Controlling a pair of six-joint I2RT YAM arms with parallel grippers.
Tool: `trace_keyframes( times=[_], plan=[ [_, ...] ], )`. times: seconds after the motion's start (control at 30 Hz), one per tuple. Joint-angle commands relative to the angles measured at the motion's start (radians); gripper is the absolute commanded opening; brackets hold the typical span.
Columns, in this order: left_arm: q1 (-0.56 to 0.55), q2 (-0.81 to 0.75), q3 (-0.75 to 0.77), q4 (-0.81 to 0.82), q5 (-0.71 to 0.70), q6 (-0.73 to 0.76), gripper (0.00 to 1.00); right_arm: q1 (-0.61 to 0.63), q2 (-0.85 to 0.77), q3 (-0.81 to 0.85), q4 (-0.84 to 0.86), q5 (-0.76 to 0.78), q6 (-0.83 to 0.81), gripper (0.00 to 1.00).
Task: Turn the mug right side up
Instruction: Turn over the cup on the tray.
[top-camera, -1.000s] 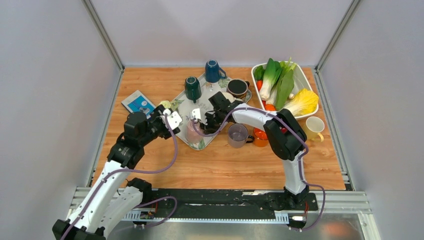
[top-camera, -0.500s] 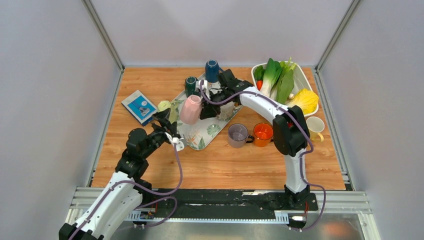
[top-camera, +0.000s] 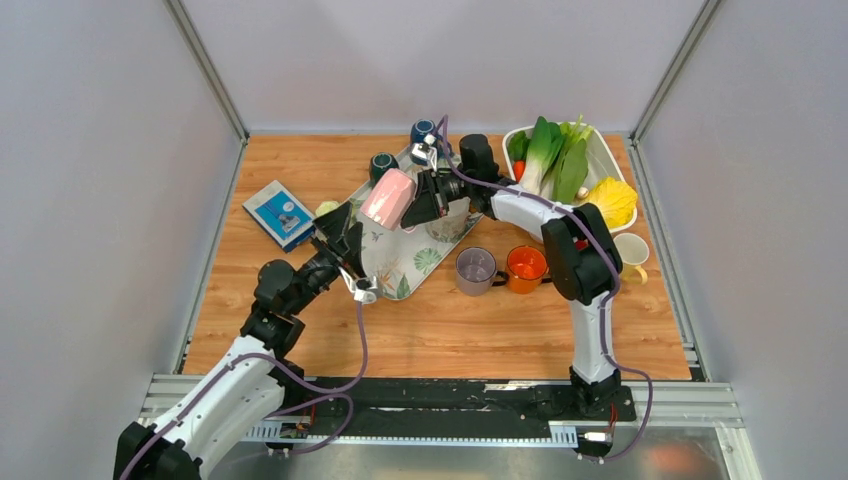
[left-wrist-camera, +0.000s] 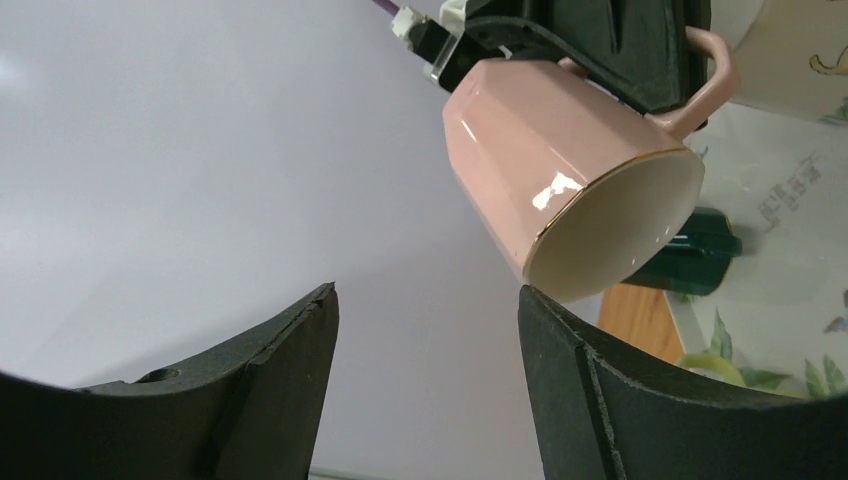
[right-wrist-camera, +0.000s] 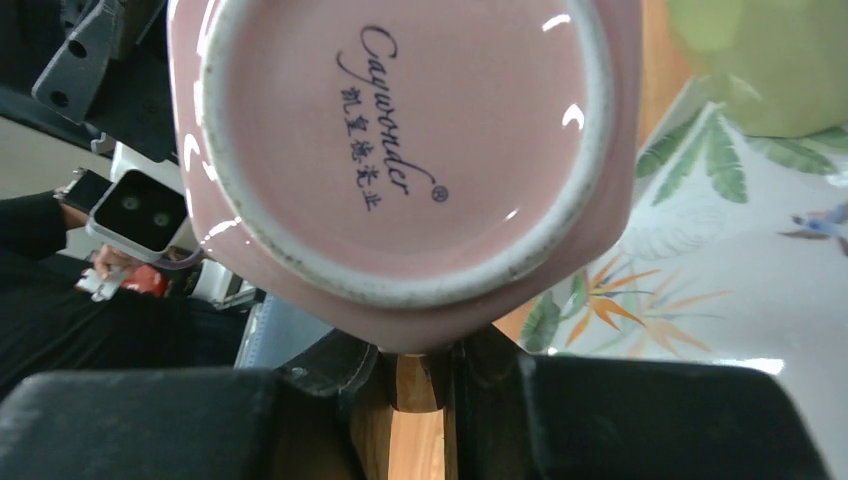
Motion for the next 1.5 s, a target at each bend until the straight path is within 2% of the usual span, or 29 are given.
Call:
trace_keyframes(
  times=[0.0,0.13,0.2,0.3,0.47,0.53,0.6,0.63,0.67,0.7,0.77,0.8,0.83,0.9,0.93,0.97,1.1,1.2,1.3,1.33,1.47],
  plan=[
    [-0.033,0.014,0.008,0.076,0.036,0.043,0.73,0.02,-0.012,0.05,0.248,-0.132,0.175,0.0],
    [-0.037,0.042,0.007,0.072,0.073,0.091,0.72,0.022,-0.009,0.06,0.245,-0.137,0.173,0.0],
    [-0.039,0.074,0.0,0.113,0.069,0.114,0.72,0.022,-0.008,0.059,0.244,-0.141,0.171,0.0],
    [-0.045,0.148,0.005,0.214,0.071,0.139,0.73,0.025,-0.006,0.062,0.237,-0.148,0.171,0.06],
    [-0.052,0.259,0.031,0.339,0.093,0.163,0.69,0.031,0.013,0.077,0.225,-0.161,0.18,0.04],
    [-0.053,0.29,0.038,0.374,0.093,0.166,0.62,0.031,0.016,0.076,0.224,-0.159,0.181,0.04],
    [-0.054,0.3,0.04,0.386,0.098,0.162,0.5,0.031,0.015,0.072,0.223,-0.153,0.179,0.04],
    [-0.053,0.301,0.039,0.387,0.1,0.158,0.39,0.03,0.013,0.069,0.223,-0.146,0.173,0.05],
    [-0.053,0.299,0.037,0.387,0.101,0.149,0.32,0.029,0.009,0.065,0.221,-0.133,0.163,0.08],
    [-0.055,0.296,0.034,0.385,0.099,0.144,0.17,0.025,0.0,0.06,0.218,-0.12,0.145,0.12],
    [-0.059,0.287,0.031,0.368,0.081,0.13,0.03,0.017,-0.017,0.052,0.181,-0.086,0.097,0.28],
    [-0.06,0.278,0.031,0.361,0.063,0.117,0.01,0.012,-0.026,0.051,0.141,-0.072,0.062,0.43],
    [-0.063,0.272,0.031,0.343,0.053,0.109,0.0,0.006,-0.035,0.044,0.134,-0.06,0.041,0.64],
    [-0.064,0.249,0.033,0.315,0.019,0.081,0.0,-0.011,-0.064,0.016,0.131,-0.021,0.008,0.83],
    [-0.065,0.228,0.035,0.284,-0.01,0.057,0.0,-0.021,-0.083,0.002,0.119,0.007,-0.018,0.94],
    [-0.066,0.216,0.045,0.264,-0.027,0.042,0.0,-0.031,-0.111,-0.012,0.089,0.046,-0.069,0.99],
    [-0.066,0.134,0.157,-0.042,-0.105,-0.09,0.0,-0.059,-0.195,-0.009,-0.15,0.185,-0.374,1.0],
    [-0.064,0.137,0.323,-0.337,-0.168,-0.292,0.0,-0.059,-0.269,0.001,-0.328,0.332,-0.673,1.0],
    [-0.064,0.184,0.462,-0.545,-0.242,-0.519,0.0,-0.043,-0.382,-0.092,-0.351,0.591,-0.934,1.0],
    [-0.065,0.209,0.513,-0.628,-0.25,-0.563,0.0,-0.042,-0.416,-0.131,-0.335,0.632,-0.99,1.0],
    [-0.063,0.257,0.583,-0.781,-0.225,-0.748,0.0,-0.045,-0.51,-0.201,-0.355,0.635,-1.112,1.0]
  ],
)
